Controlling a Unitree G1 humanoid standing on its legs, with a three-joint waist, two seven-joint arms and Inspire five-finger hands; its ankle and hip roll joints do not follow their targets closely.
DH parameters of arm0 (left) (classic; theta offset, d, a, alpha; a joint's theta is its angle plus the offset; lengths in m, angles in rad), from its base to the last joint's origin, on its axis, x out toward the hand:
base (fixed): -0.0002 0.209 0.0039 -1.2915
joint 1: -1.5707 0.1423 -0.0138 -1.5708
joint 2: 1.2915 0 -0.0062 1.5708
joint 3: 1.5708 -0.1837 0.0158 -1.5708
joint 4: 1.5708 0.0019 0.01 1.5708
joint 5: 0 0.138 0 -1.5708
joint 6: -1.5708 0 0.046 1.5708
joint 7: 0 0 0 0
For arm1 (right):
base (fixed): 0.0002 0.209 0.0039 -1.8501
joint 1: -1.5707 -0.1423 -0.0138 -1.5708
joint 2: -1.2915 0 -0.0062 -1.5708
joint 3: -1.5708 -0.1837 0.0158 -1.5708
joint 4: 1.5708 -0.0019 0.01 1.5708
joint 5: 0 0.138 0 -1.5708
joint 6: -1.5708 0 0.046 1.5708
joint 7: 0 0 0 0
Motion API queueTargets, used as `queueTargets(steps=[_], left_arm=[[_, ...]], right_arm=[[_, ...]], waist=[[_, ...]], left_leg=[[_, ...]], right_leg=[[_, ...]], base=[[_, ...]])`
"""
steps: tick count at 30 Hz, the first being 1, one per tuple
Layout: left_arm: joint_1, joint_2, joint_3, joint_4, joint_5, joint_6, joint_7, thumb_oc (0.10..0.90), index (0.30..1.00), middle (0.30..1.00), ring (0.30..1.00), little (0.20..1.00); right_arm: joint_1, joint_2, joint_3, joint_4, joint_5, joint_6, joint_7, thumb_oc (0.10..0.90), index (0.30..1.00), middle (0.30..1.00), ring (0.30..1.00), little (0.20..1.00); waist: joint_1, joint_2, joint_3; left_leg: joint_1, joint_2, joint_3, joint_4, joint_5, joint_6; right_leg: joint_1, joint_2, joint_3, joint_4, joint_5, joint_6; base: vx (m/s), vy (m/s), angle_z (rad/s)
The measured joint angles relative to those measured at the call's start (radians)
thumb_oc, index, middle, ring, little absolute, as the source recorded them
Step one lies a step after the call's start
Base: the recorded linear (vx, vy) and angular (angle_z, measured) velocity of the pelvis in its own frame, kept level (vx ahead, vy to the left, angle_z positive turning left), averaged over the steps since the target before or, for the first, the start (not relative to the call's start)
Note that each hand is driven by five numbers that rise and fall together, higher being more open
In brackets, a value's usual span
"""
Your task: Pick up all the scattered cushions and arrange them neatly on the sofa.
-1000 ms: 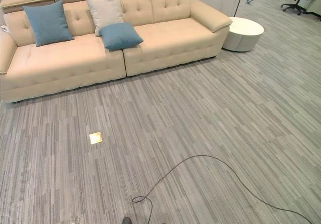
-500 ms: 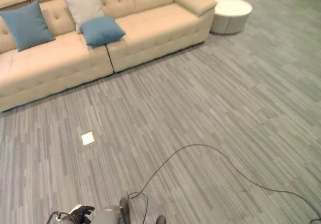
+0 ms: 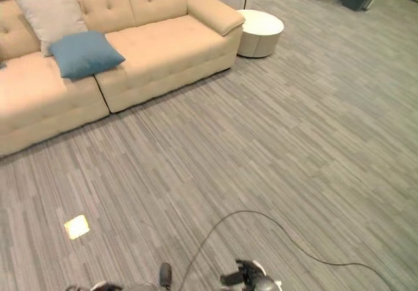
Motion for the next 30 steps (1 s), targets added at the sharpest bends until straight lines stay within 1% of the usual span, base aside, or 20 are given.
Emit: queueTargets(steps=[1,3,4,6,8,9,11,13,17,19,20,21,22,23,24,25,26,27,28,30], left_arm=[[-0.025,0.0,0.005,-0.009,-0.011,0.0,0.004,0.8,0.9,0.9,0.9,0.9],[-0.069,0.006,0.027,-0.026,-0.023,-0.006,0.022,0.8,0.9,0.9,0.9,0.9],[-0.077,0.01,0.034,-0.021,-0.021,0.0,0.021,0.8,0.9,0.9,0.9,0.9],[-0.068,0.004,0.034,-0.017,-0.019,-0.004,0.015,0.8,0.9,0.9,0.9,0.9],[-0.019,-0.013,0.032,0.009,-0.023,-0.025,0.015,0.8,0.9,0.9,0.9,0.9],[0.001,-0.043,0.05,0.035,-0.036,-0.022,0.019,0.8,0.9,0.9,0.9,0.9],[0.02,-0.106,0.084,0.09,-0.068,-0.018,0.003,0.8,0.9,0.9,0.9,0.9],[0.034,-0.117,0.19,0.073,-0.134,-0.016,-0.025,0.8,0.9,0.9,0.9,0.9],[0.023,-0.086,0.241,0.026,-0.2,-0.027,-0.025,0.8,0.9,0.9,0.9,0.9],[0.0,-0.065,0.257,0.002,-0.26,-0.041,-0.025,0.8,0.9,0.9,0.9,0.9],[0.004,-0.052,0.269,-0.017,-0.283,-0.042,-0.026,0.8,0.9,0.9,0.9,0.9],[-0.001,-0.033,0.274,-0.014,-0.285,-0.041,-0.023,0.8,0.9,0.9,0.9,0.9],[0.0,-0.03,0.275,-0.011,-0.286,-0.041,-0.023,0.8,0.9,0.9,0.9,0.9],[0.013,-0.03,0.299,-0.001,-0.316,-0.04,-0.02,0.8,0.9,0.9,0.9,0.9],[0.048,-0.029,0.336,0.008,-0.335,-0.045,-0.021,0.8,0.9,0.9,0.9,0.9],[0.06,-0.02,0.347,0.031,-0.337,-0.04,-0.019,0.8,0.9,0.9,0.9,0.9],[0.059,0.011,0.365,0.062,-0.341,-0.037,-0.008,0.8,0.9,0.9,0.9,0.9],[0.06,0.028,0.393,0.08,-0.349,-0.038,-0.004,0.8,0.9,0.9,0.9,0.9],[0.057,0.029,0.405,0.094,-0.362,-0.033,0.001,0.8,0.9,0.9,0.9,0.9],[0.057,0.028,0.403,0.12,-0.377,-0.013,0.004,0.8,0.9,0.9,0.9,0.9]], right_arm=[[0.0,0.002,0.003,-0.002,-0.001,0.0,0.006,0.8,0.9,0.9,0.9,0.9],[-0.007,0.006,-0.006,-0.009,-0.005,-0.008,0.018,0.8,0.9,0.9,0.9,0.9],[-0.013,0.006,-0.039,0.031,-0.001,-0.02,0.025,0.8,0.9,0.9,0.9,0.9],[0.008,-0.006,-0.097,0.027,0.005,-0.009,0.025,0.8,0.9,0.9,0.9,0.9],[0.061,0.009,-0.132,0.076,0.021,0.001,0.022,0.8,0.9,0.9,0.9,0.9],[0.062,0.012,-0.163,0.124,0.024,0.002,0.018,0.8,0.9,0.9,0.9,0.9],[0.066,-0.003,-0.176,0.168,0.023,0.025,0.019,0.8,0.9,0.9,0.9,0.9],[0.066,-0.021,-0.151,0.178,0.024,0.032,0.018,0.8,0.9,0.9,0.9,0.9],[0.068,-0.041,-0.127,0.187,0.039,0.039,0.009,0.8,0.9,0.9,0.9,0.9],[0.066,-0.057,-0.081,0.185,0.043,0.052,0.002,0.8,0.9,0.9,0.9,0.9],[0.042,-0.065,-0.077,0.175,0.043,0.051,-0.005,0.8,0.9,0.9,0.9,0.9],[0.023,-0.071,-0.046,0.18,0.041,0.055,-0.014,0.8,0.9,0.9,0.9,0.9],[0.021,-0.07,-0.039,0.18,0.04,0.058,-0.016,0.8,0.9,0.9,0.9,0.9],[0.026,-0.063,-0.04,0.184,0.038,0.058,-0.023,0.8,0.9,0.9,0.9,0.9],[0.016,-0.054,-0.038,0.175,0.025,0.056,-0.027,0.8,0.9,0.9,0.9,0.9],[0.013,-0.042,-0.021,0.173,0.015,0.056,-0.035,0.8,0.9,0.9,0.9,0.9],[0.008,-0.007,0.0,0.155,-0.009,0.043,-0.04,0.8,0.9,0.9,0.9,0.9],[-0.008,0.022,0.017,0.135,-0.033,0.043,-0.044,0.8,0.9,0.9,0.9,0.9],[-0.023,0.029,0.034,0.141,-0.056,0.042,-0.05,0.8,0.9,0.9,0.9,0.9],[-0.048,0.039,0.028,0.116,-0.075,0.026,-0.051,0.8,0.9,0.9,0.9,0.9]], waist=[[0.0,0.009,-0.002],[-0.023,0.005,0.002],[-0.08,-0.024,0.0],[-0.119,-0.029,-0.004],[-0.124,-0.065,-0.034],[-0.123,-0.077,-0.05],[-0.116,-0.063,-0.062],[-0.062,-0.07,-0.052],[0.0,-0.119,-0.038],[0.029,-0.142,-0.027],[0.06,-0.146,-0.027],[0.069,-0.153,-0.029],[0.071,-0.153,-0.029],[0.074,-0.147,-0.034],[0.105,-0.152,-0.056],[0.124,-0.161,-0.072],[0.122,-0.221,-0.092],[0.127,-0.258,-0.102],[0.127,-0.266,-0.099],[0.151,-0.243,-0.087]], left_leg=[[0.027,0.0,-0.017,-0.001,-0.033,-0.035],[0.083,0.005,-0.048,-0.001,-0.099,-0.095],[0.126,0.001,-0.069,0.006,-0.182,-0.154],[0.175,0.007,-0.092,-0.005,-0.204,-0.107],[0.264,0.018,-0.086,0.0,-0.25,-0.155],[0.278,0.033,-0.094,0.067,-0.267,-0.174],[0.191,0.074,-0.1,0.356,-0.231,-0.253],[-0.026,0.139,-0.037,0.795,-0.08,-0.302],[-0.238,0.211,0.112,0.983,-0.077,-0.259],[-0.369,0.271,0.233,0.883,-0.115,-0.2],[-0.422,0.271,0.281,0.798,-0.111,-0.206],[-0.414,0.231,0.392,0.405,-0.062,-0.172],[-0.415,0.213,0.407,0.302,-0.035,-0.167],[-0.409,0.169,0.427,0.158,0.057,-0.124],[-0.381,0.161,0.467,0.075,0.06,-0.1],[-0.351,0.152,0.47,0.06,0.112,-0.01],[-0.332,0.117,0.484,0.06,0.182,0.068],[-0.319,0.085,0.468,0.056,0.18,0.07],[-0.299,0.072,0.439,0.048,0.164,0.078],[-0.249,0.074,0.388,0.044,0.118,0.069]], right_leg=[[-0.025,0.005,-0.017,-0.067,0.002,-0.001],[-0.061,0.109,-0.01,-0.519,0.079,0.002],[-0.106,0.177,0.124,-0.865,0.18,0.067],[-0.171,0.17,0.158,-0.855,0.213,0.053],[-0.184,0.168,0.139,-0.769,0.231,0.021],[-0.169,0.164,0.157,-0.716,0.331,-0.041],[-0.085,0.187,0.141,-0.706,0.394,-0.117],[0.029,0.226,0.118,-0.758,0.351,-0.166],[0.238,0.247,0.093,-0.849,0.254,-0.186],[0.312,0.259,0.051,-0.848,0.202,-0.147],[0.34,0.264,0.031,-0.853,0.17,-0.132],[0.39,0.27,-0.011,-0.853,0.115,-0.086],[0.41,0.276,-0.029,-0.853,0.099,-0.074],[0.469,0.298,-0.061,-0.84,0.068,-0.037],[0.531,0.311,-0.07,-0.844,0.055,-0.009],[0.552,0.317,-0.078,-0.845,0.039,0.017],[0.586,0.292,-0.116,-0.84,0.046,0.036],[0.587,0.263,-0.135,-0.809,0.078,0.051],[0.581,0.245,-0.134,-0.753,0.103,0.035],[0.567,0.246,-0.117,-0.706,0.095,0.06]], base=[[0.52,-0.189,0.5],[0.82,-0.265,0.46],[0.9,-0.251,0.77],[0.61,-0.204,0.68],[0.77,-0.365,0.39],[0.53,-0.288,0.59],[0.38,-0.33,0.72],[0.37,-0.371,0.39],[0.49,-0.22,0.1],[0.45,0.096,0.23],[0.64,0.183,0.27],[0.32,0.123,0.29],[0.43,0.168,0.73],[0.39,0.166,0.43],[0.54,0.243,0.24],[0.58,0.318,0.21],[0.46,0.264,0.49],[0.45,0.275,0.67],[0.33,0.221,0.67],[0.65,0.51,0.62]])
